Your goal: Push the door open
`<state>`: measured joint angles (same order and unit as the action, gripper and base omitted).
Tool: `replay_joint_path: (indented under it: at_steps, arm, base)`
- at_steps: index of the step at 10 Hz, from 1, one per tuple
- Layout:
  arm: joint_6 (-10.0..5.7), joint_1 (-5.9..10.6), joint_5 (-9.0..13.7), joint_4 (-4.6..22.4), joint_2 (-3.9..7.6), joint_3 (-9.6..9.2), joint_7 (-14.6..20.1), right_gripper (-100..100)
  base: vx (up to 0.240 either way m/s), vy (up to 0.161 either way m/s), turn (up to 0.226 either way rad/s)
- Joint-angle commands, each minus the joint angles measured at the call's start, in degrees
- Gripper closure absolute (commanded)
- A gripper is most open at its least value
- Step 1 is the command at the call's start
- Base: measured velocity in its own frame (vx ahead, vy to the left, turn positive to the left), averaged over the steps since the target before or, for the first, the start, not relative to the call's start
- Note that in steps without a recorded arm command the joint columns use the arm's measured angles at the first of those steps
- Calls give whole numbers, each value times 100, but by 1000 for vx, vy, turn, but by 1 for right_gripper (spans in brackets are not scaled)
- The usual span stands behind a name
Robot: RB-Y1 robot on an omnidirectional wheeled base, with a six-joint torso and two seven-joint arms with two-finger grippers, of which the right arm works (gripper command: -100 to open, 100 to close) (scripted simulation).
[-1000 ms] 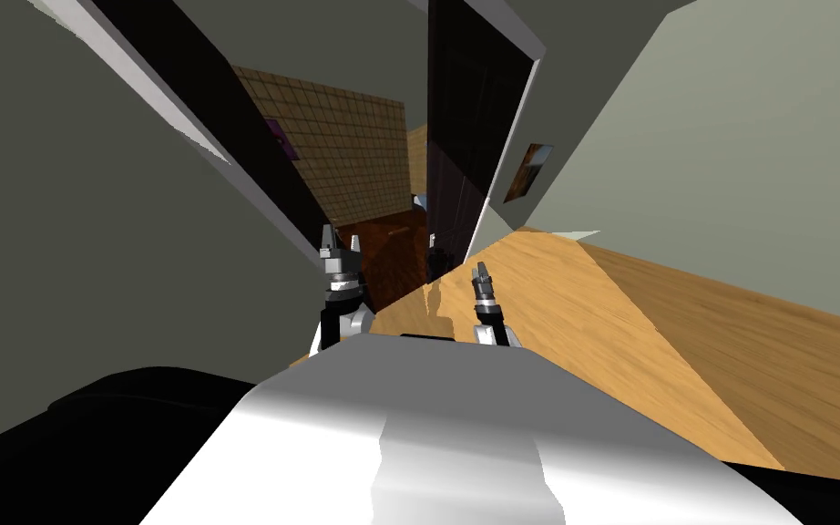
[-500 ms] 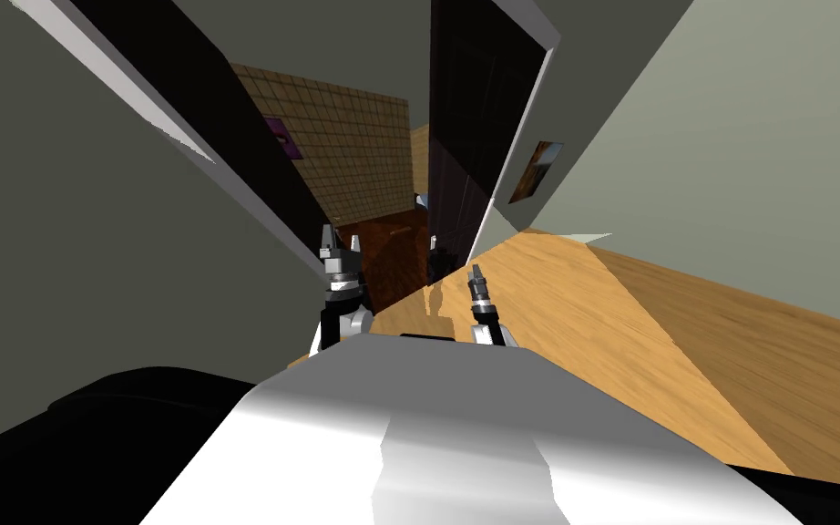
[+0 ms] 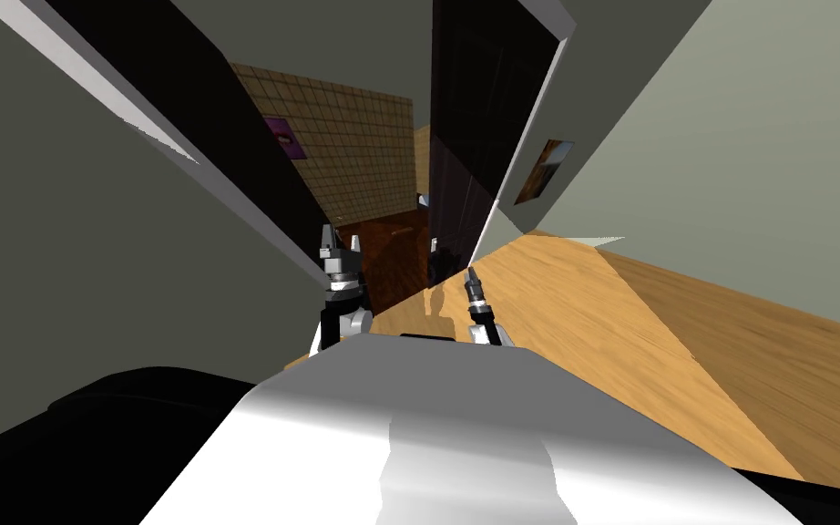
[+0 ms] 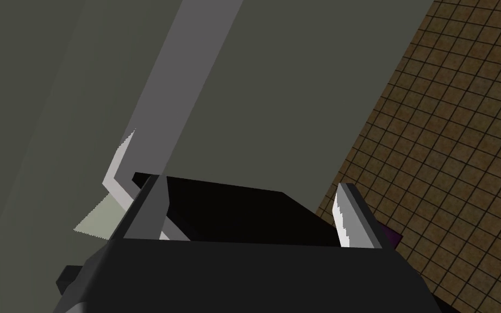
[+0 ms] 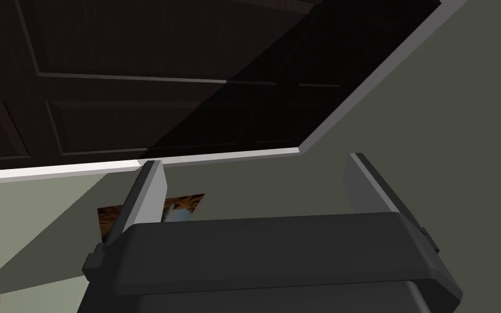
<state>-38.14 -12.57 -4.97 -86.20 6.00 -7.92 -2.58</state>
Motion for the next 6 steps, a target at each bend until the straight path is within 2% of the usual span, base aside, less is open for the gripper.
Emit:
replay_joint_path:
  at_steps: [1, 6]
  arm:
    - [-27, 100, -6, 209, 3, -22, 31, -100]
    - [-110, 347, -27, 796, -6, -102, 122, -100]
  base:
    - [90, -43, 49]
    - [92, -46, 60]
